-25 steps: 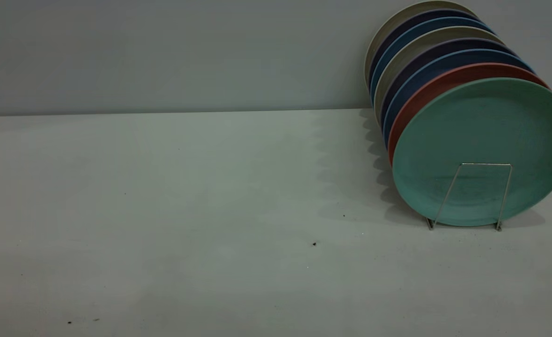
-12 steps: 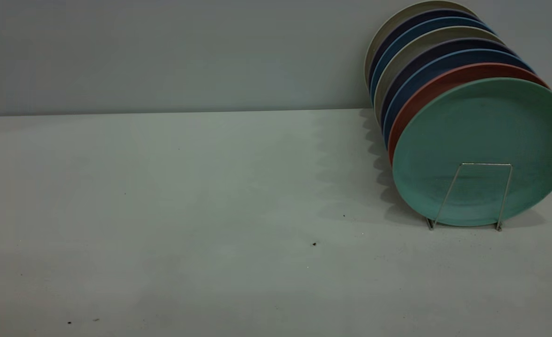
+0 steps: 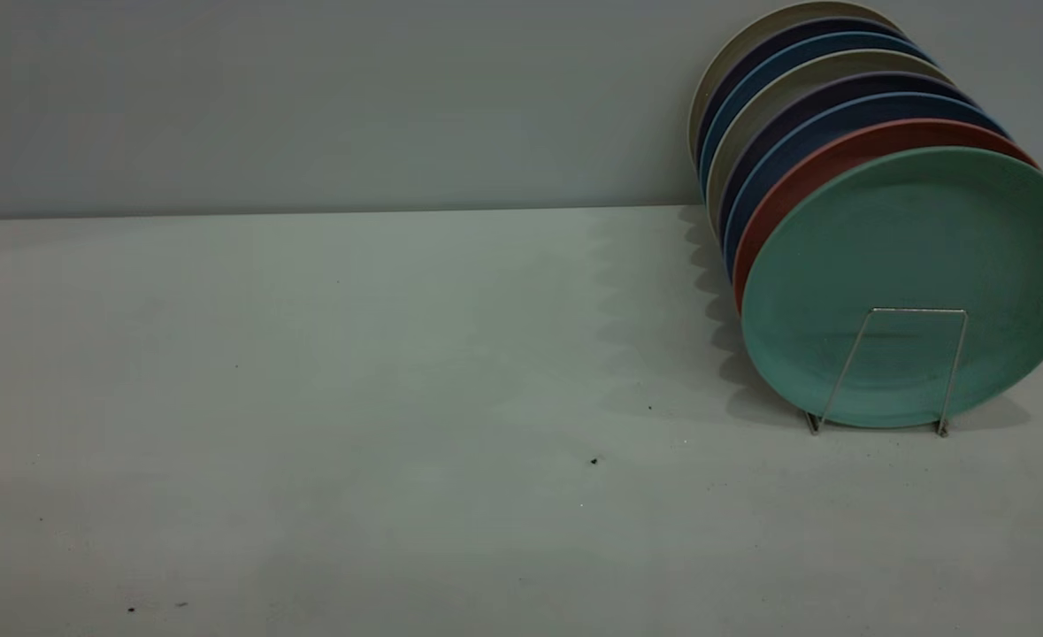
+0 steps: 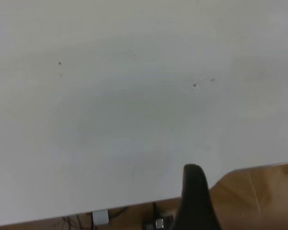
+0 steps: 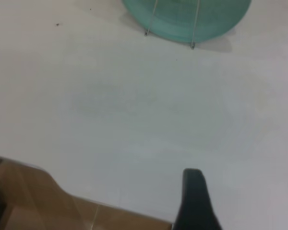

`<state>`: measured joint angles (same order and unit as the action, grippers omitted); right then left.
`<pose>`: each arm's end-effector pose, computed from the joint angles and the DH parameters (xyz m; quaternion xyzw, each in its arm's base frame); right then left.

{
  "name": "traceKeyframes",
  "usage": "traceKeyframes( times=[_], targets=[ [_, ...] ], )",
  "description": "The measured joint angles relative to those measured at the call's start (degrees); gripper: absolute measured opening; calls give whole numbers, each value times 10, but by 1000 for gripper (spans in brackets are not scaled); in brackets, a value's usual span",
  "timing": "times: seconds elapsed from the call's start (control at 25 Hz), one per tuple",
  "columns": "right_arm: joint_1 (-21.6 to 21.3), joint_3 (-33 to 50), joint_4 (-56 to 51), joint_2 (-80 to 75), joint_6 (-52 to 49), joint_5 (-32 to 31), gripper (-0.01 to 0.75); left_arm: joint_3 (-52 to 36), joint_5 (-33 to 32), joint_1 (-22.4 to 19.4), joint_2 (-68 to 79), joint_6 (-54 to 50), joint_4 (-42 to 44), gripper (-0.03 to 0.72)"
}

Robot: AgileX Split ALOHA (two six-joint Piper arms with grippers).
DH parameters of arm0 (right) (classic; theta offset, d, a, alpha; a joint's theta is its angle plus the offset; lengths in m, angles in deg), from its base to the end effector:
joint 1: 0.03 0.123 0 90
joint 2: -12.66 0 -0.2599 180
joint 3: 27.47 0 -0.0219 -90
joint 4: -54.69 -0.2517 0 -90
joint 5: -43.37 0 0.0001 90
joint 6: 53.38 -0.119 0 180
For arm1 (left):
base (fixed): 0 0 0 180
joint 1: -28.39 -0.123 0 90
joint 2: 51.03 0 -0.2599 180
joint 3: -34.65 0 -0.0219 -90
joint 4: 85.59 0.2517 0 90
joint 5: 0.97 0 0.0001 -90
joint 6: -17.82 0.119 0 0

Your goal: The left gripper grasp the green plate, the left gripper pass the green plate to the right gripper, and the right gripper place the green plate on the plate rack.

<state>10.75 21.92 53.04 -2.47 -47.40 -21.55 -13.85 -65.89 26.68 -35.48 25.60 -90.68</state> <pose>0.0571 0.0140 0.2433 -0.1318 0.8945 0.0323 0.4260 0.0589 -0.0078 0.2480 0.0481 0.9003 -0.0087 0.4325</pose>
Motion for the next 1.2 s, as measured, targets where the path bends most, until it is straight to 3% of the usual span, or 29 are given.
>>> traceKeyframes(
  times=[0.24,0.56,1.2],
  targets=[
    [-4,0,0,2,0,0,547,0,1,0,-65,0,0,568],
    [-81,0,0,53,0,0,547,0,-1,0,-83,0,0,568],
    [-86,0,0,75,0,-1,547,0,-1,0,-83,0,0,568]
  ],
)
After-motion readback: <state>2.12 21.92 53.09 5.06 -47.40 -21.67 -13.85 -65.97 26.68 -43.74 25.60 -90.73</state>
